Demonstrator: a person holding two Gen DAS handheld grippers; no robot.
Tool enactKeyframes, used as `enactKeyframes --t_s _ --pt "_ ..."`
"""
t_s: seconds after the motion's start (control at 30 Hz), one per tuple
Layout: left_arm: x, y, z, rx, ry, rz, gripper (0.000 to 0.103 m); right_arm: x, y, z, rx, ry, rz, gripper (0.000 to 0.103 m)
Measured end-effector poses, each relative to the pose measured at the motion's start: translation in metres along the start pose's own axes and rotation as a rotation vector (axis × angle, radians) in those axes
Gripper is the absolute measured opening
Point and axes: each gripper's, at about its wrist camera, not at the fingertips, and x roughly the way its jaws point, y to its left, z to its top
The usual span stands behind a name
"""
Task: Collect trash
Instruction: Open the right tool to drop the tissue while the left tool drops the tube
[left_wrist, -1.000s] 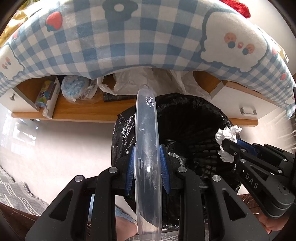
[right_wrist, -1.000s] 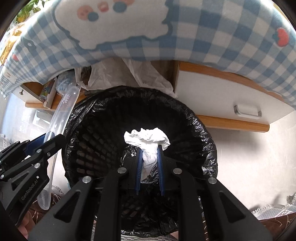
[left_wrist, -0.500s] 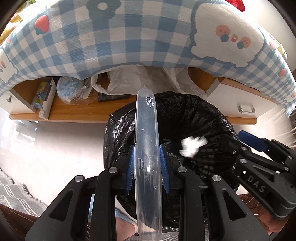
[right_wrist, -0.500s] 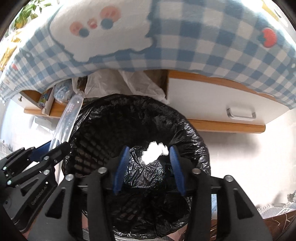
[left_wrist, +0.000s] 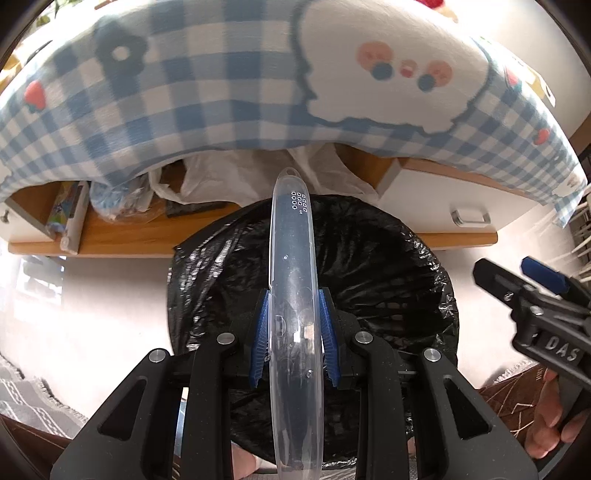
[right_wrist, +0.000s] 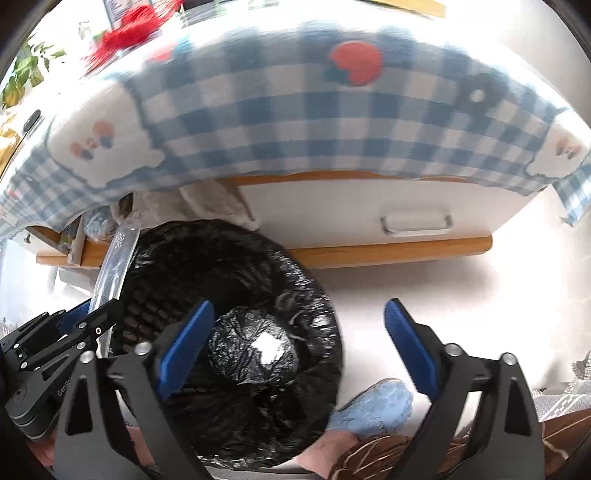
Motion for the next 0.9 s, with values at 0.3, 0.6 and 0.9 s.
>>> enactKeyframes --t_s 0.3,0.6,0.9 --pt "0.020 -0.015 -0.001 0.026 0.047 -0.013 0.025 0.001 -0.029 -0.002 0.050 -0.007 -0.059 0.095" --pt "0.031 -0.024 0.000 0.052 0.060 -0.017 0.025 0.001 -0.036 -0.002 0.064 -0.011 -0.083 0.095" --pt "0.025 -0.024 0.005 0.061 0.053 0.021 0.037 0.000 -0.032 -0.001 0.067 -0.015 -0.087 0.095"
